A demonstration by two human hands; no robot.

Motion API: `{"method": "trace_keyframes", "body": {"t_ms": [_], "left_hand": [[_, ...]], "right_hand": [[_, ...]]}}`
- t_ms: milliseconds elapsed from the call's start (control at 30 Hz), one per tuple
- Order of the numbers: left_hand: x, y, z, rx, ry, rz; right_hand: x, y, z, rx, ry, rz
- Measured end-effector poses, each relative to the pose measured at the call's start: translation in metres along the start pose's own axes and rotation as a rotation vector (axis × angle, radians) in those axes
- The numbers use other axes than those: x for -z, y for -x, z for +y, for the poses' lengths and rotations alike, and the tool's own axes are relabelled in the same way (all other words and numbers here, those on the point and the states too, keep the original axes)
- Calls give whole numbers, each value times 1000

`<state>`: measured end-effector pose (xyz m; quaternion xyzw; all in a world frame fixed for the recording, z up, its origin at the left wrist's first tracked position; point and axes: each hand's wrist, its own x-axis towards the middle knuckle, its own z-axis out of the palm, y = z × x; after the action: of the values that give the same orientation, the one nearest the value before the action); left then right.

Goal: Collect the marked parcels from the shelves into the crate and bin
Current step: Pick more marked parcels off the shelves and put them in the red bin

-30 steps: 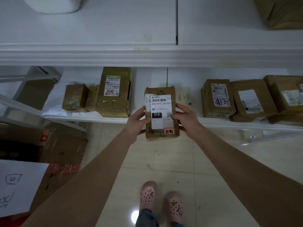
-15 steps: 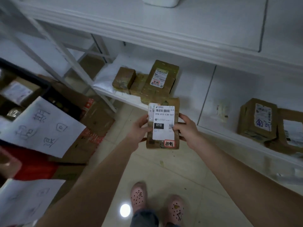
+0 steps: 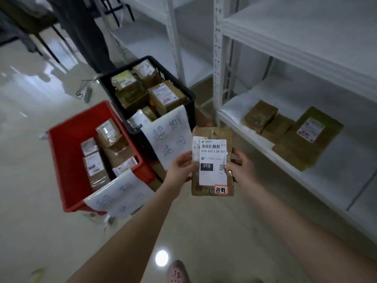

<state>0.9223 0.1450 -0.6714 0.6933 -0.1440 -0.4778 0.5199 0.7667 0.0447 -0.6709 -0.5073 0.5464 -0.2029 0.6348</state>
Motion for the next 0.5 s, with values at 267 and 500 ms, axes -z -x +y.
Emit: {"method": "trace_keyframes", "body": {"t_ms": [267,500], "left_hand": [[192,5,25,-58,55,204],[319,-16,46,-71,144,350]], "right_hand": [[-201,12,-46,35,21,-196],[-342,-1,-77,120,167,-390]]}}
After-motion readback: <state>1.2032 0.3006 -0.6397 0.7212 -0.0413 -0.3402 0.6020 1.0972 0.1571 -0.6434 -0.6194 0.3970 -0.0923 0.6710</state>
